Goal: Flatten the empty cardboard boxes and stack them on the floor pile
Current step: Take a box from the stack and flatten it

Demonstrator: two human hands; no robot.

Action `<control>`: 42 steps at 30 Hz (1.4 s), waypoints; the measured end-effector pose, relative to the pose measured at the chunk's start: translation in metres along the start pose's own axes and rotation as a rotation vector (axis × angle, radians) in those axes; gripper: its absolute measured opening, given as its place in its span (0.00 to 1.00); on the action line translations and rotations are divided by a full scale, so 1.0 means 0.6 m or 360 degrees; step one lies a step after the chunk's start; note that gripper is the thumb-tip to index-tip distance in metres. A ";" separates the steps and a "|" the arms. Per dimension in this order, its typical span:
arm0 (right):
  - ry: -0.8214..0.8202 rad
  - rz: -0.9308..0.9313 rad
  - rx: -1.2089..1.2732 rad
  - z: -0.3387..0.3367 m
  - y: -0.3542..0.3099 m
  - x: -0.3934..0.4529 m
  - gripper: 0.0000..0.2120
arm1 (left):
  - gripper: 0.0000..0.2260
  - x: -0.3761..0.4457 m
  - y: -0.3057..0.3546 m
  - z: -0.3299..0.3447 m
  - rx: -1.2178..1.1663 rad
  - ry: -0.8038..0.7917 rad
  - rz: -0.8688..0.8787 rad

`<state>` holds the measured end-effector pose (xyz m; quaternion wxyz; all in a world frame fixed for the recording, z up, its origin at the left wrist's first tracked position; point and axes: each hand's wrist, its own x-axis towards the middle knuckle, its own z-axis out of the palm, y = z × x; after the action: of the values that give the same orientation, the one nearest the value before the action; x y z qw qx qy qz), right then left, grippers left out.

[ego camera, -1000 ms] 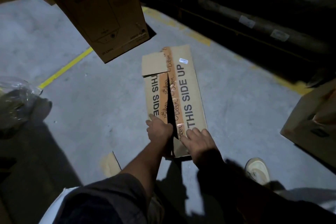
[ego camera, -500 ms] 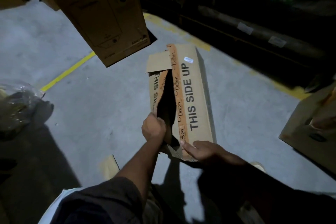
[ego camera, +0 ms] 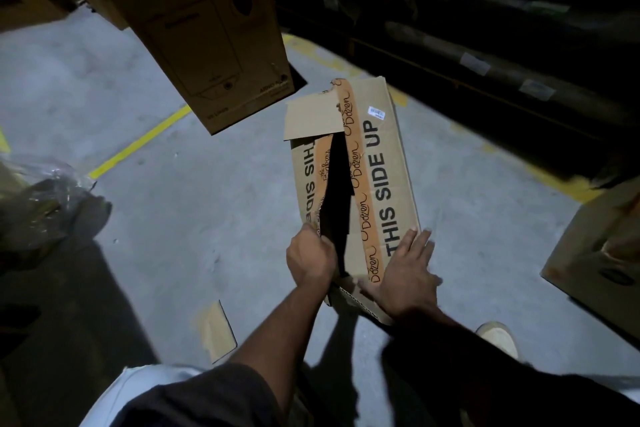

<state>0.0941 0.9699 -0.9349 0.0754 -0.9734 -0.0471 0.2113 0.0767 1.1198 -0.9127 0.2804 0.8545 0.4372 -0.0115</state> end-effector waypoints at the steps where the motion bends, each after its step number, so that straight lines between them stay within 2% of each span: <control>1: 0.0000 0.0011 0.0043 -0.001 -0.004 -0.001 0.69 | 0.12 0.001 0.001 -0.001 0.0008 -0.0011 -0.0002; 5: -0.0027 -0.0040 0.0161 -0.011 -0.013 -0.002 0.57 | 0.12 0.004 -0.005 -0.004 0.0009 -0.0050 -0.0072; 7: 0.0147 -0.0082 0.0300 -0.028 -0.013 -0.003 0.41 | 0.12 0.016 -0.019 -0.009 -0.0062 -0.0056 -0.0197; 9: 0.0353 0.0044 0.0497 -0.056 -0.001 0.005 0.27 | 0.14 0.029 -0.030 -0.017 -0.0181 -0.0036 -0.0346; 12: 0.0460 0.0279 0.0651 -0.082 0.037 0.028 0.22 | 0.15 0.041 -0.021 -0.027 -0.0256 -0.0048 -0.0333; 16: 0.0473 0.0374 0.0783 -0.067 0.070 0.036 0.09 | 0.15 0.041 -0.004 -0.028 -0.0358 -0.0028 -0.0369; 20: 0.0606 0.0389 0.0984 -0.046 0.070 0.033 0.10 | 0.13 0.046 -0.040 -0.027 -0.0550 0.0289 -0.0574; 21: 0.0641 0.0376 0.1011 -0.042 0.066 0.034 0.10 | 0.11 0.045 -0.048 -0.031 -0.0428 0.0406 -0.0504; 23: 0.0696 0.0342 0.1033 -0.038 0.052 0.035 0.12 | 0.07 0.042 -0.058 -0.030 0.0153 0.0487 -0.0094; 25: 0.0771 0.0291 0.1041 -0.039 0.037 0.034 0.12 | 0.10 0.030 -0.047 -0.022 0.0532 0.0187 0.0313; 26: 0.0809 0.0267 0.1054 -0.040 0.031 0.032 0.12 | 0.12 0.026 -0.035 -0.014 0.0501 -0.0032 0.0380; 28: 0.0875 0.0214 0.1057 -0.042 0.022 0.024 0.11 | 0.18 0.010 -0.002 -0.002 0.0084 -0.0523 0.0373; 30: 0.0933 0.0113 0.1036 -0.046 0.014 0.012 0.10 | 0.26 -0.013 0.038 0.001 -0.0503 -0.0903 0.0336; 32: 0.0967 -0.0061 0.0977 -0.049 0.008 0.000 0.08 | 0.19 -0.030 0.071 -0.001 -0.0885 -0.1233 0.0264; 34: 0.0999 -0.0253 0.0901 -0.053 0.003 -0.009 0.10 | 0.16 -0.037 0.089 -0.001 -0.1059 -0.1368 0.0301; 36: 0.0998 -0.0353 0.0858 -0.058 0.000 -0.011 0.12 | 0.15 -0.041 0.099 0.001 -0.1115 -0.1264 0.0352; 39: 0.0956 -0.0433 0.0741 -0.058 0.002 -0.010 0.17 | 0.12 -0.050 0.110 0.014 -0.1054 -0.0938 0.0311; 42: 0.0805 -0.0633 0.0801 -0.061 -0.002 -0.015 0.21 | 0.17 -0.063 0.121 0.011 -0.0964 -0.0588 0.0082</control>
<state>0.1009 0.9653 -0.8983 0.3599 -0.9177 -0.1610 -0.0486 0.1097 1.0550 -0.8744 0.5957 0.7267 0.3410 -0.0287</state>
